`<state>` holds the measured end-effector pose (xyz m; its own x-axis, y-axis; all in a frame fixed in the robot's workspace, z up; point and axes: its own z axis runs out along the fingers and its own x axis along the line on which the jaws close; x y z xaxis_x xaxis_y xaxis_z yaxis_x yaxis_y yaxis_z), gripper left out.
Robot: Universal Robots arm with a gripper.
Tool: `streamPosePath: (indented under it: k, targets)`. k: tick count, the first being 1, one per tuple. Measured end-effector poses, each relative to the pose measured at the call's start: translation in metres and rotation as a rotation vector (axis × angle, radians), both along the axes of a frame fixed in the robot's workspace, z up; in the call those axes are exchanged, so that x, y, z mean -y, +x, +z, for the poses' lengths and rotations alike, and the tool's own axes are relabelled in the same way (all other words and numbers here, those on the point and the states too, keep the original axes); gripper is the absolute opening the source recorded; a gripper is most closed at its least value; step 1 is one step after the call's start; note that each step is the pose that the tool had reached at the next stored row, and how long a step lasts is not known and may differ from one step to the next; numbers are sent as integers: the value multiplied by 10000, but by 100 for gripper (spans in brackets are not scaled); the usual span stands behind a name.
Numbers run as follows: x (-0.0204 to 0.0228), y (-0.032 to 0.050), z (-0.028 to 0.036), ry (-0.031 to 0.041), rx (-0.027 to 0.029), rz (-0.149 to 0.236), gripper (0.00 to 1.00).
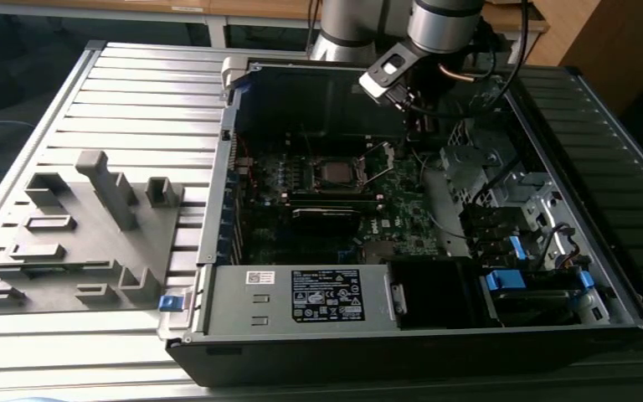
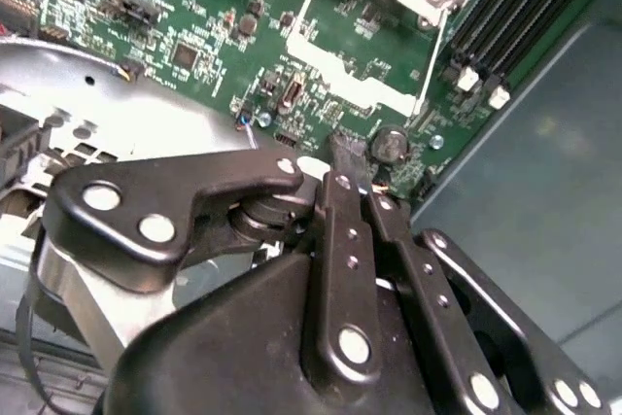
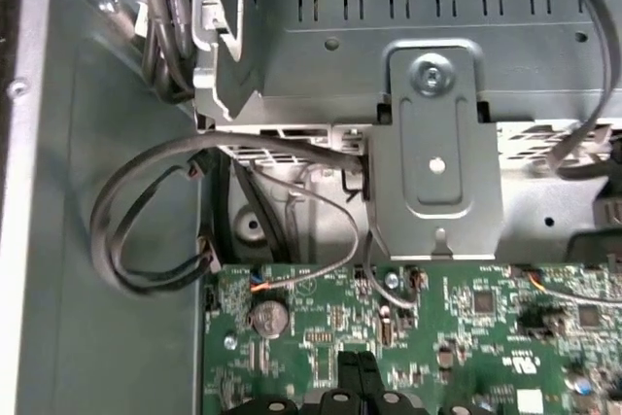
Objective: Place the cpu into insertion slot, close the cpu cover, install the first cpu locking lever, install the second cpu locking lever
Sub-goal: 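Close the cpu cover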
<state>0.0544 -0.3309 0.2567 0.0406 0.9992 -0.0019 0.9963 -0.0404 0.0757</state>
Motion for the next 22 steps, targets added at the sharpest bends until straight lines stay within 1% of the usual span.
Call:
streamPosePath:
  k: [2,7,8,10,11,14,15,22]
  targets:
    - [0,13,-28,2,-2,-26,11]
    - [0,14,-28,-1,-5,-30,11]
    - [0,15,-30,2,-88,-28,11]
    - [0,22,-33,-2,-460,-29,11]
    - [0,23,-33,-4,-522,-29,11]
    - [0,23,-33,-3,-553,-30,11]
    - [0,23,-37,0,-551,-29,11]
    - [0,23,-130,-3,-553,-30,11]
